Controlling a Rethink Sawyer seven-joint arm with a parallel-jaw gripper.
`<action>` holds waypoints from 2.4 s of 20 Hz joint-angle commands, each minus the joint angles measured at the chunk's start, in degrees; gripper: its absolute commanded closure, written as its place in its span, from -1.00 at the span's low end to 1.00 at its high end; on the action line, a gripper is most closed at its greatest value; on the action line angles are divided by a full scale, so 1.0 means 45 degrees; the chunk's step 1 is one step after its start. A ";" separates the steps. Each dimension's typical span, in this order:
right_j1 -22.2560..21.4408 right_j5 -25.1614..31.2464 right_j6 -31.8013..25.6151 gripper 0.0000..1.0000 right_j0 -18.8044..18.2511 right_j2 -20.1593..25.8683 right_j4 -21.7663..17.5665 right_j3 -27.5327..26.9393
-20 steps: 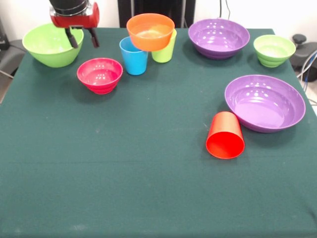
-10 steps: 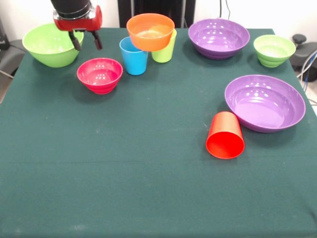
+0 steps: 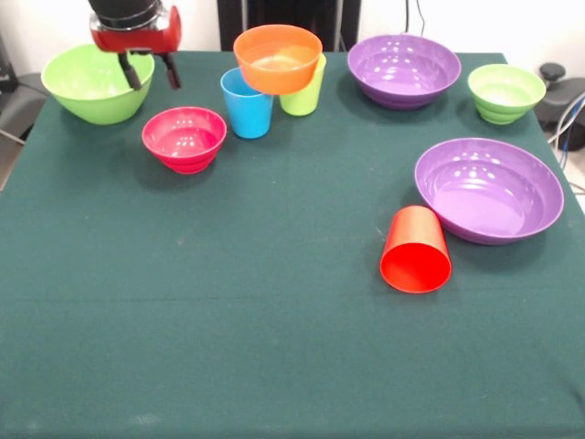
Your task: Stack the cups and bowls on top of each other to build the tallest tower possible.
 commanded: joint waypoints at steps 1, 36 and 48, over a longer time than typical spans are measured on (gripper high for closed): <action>-0.0758 -0.0181 -0.1019 -1.00 0.0315 -0.0237 -0.0294 0.0258; 0.1155 -0.0998 -0.1319 -1.00 -0.0227 -0.0453 -0.1140 -0.0791; 0.1776 -0.1789 -0.1017 -1.00 -0.0081 -0.0761 -0.1538 -0.0948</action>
